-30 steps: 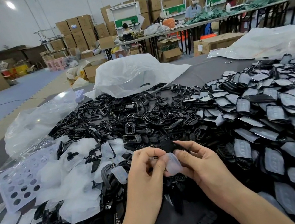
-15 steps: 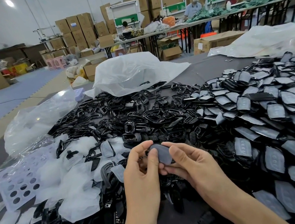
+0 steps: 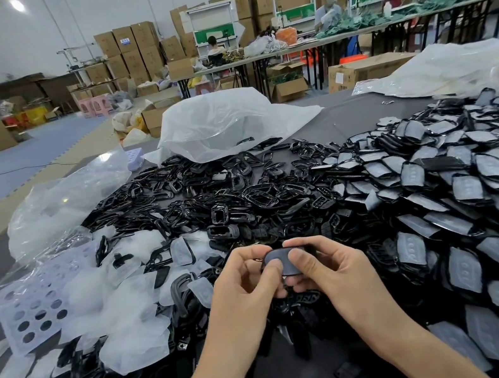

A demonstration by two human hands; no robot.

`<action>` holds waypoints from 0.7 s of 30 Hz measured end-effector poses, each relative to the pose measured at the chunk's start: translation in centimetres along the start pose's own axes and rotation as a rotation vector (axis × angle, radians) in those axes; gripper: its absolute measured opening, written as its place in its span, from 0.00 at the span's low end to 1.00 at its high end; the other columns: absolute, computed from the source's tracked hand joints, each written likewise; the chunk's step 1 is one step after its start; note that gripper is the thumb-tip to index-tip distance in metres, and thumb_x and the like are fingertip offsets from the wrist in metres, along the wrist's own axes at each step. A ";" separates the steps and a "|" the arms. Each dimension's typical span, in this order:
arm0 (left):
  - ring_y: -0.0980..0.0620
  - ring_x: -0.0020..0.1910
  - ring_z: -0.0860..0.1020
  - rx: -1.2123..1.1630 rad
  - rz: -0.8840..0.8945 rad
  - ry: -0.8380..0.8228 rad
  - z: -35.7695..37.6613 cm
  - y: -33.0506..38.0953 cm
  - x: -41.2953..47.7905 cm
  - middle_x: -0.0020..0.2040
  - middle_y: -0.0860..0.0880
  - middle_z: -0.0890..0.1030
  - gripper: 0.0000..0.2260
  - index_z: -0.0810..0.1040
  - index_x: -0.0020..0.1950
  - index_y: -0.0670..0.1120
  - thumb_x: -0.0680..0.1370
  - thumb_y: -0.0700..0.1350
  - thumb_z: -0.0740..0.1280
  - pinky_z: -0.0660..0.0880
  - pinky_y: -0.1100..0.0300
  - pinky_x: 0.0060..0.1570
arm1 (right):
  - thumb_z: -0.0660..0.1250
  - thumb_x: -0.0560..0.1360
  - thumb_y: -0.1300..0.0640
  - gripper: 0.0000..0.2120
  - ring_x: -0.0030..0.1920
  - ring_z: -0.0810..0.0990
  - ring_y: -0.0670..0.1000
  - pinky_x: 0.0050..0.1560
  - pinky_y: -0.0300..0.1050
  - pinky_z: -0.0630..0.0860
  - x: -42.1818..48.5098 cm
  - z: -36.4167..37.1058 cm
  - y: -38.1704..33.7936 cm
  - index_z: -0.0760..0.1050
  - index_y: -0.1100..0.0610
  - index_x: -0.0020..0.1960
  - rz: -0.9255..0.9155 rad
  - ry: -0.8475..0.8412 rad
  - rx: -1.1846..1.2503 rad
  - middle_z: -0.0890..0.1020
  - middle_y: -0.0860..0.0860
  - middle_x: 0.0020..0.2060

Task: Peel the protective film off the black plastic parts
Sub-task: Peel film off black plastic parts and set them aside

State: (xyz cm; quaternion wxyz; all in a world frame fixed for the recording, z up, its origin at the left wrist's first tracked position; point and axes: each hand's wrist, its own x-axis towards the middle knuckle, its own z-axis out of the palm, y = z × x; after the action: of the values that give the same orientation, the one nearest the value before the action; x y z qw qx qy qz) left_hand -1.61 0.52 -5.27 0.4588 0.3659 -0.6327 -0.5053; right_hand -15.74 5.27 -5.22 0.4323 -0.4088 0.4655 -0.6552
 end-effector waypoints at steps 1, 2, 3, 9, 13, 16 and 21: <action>0.55 0.35 0.81 0.003 0.007 0.002 0.0 -0.1 0.0 0.35 0.52 0.81 0.04 0.78 0.53 0.47 0.79 0.40 0.69 0.77 0.67 0.40 | 0.72 0.72 0.53 0.10 0.38 0.86 0.51 0.42 0.37 0.81 0.0 -0.1 0.0 0.84 0.53 0.52 -0.001 -0.006 -0.017 0.87 0.58 0.39; 0.55 0.36 0.82 -0.004 0.014 0.005 0.0 -0.1 -0.1 0.35 0.52 0.82 0.04 0.78 0.53 0.47 0.80 0.40 0.69 0.77 0.66 0.41 | 0.73 0.73 0.55 0.09 0.38 0.86 0.51 0.42 0.37 0.81 0.0 -0.2 0.1 0.84 0.54 0.53 -0.001 -0.011 -0.029 0.87 0.57 0.39; 0.54 0.37 0.82 -0.015 0.015 0.009 0.0 -0.1 -0.1 0.35 0.52 0.82 0.04 0.79 0.54 0.47 0.80 0.40 0.68 0.78 0.65 0.42 | 0.73 0.74 0.58 0.08 0.38 0.86 0.50 0.42 0.36 0.80 0.1 -0.3 0.1 0.83 0.54 0.53 0.000 -0.011 -0.034 0.87 0.57 0.39; 0.54 0.38 0.82 0.077 0.015 -0.012 0.4 -0.4 -0.3 0.37 0.52 0.83 0.05 0.80 0.51 0.51 0.82 0.43 0.65 0.79 0.61 0.46 | 0.71 0.74 0.55 0.06 0.37 0.84 0.50 0.42 0.37 0.80 0.3 -0.7 0.2 0.85 0.52 0.50 -0.027 0.023 -0.022 0.87 0.57 0.40; 0.55 0.38 0.81 0.130 0.075 0.003 0.5 0.0 -0.4 0.38 0.49 0.83 0.04 0.79 0.49 0.49 0.81 0.42 0.66 0.78 0.62 0.44 | 0.66 0.80 0.62 0.10 0.37 0.82 0.48 0.42 0.38 0.79 0.5 -0.6 0.4 0.86 0.52 0.49 0.017 -0.006 0.084 0.87 0.56 0.42; 0.52 0.38 0.81 0.169 0.103 0.004 0.4 0.1 -0.6 0.37 0.47 0.81 0.07 0.78 0.46 0.55 0.80 0.42 0.67 0.76 0.62 0.44 | 0.63 0.81 0.64 0.13 0.34 0.81 0.48 0.38 0.38 0.79 0.6 -0.4 0.6 0.85 0.55 0.46 0.089 -0.020 0.192 0.86 0.55 0.40; 0.51 0.39 0.80 0.201 0.112 -0.049 0.4 0.1 -0.7 0.35 0.55 0.80 0.12 0.78 0.45 0.60 0.81 0.42 0.66 0.76 0.62 0.44 | 0.67 0.79 0.65 0.12 0.32 0.81 0.49 0.34 0.39 0.78 0.9 -0.6 0.9 0.84 0.53 0.43 0.143 -0.037 0.223 0.84 0.55 0.38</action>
State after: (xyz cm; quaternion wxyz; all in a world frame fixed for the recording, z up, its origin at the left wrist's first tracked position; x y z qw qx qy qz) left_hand -1.79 1.26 -5.35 0.4316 0.3616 -0.7107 -0.4218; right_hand -16.37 4.38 -6.09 0.5290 -0.3359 0.4096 -0.6629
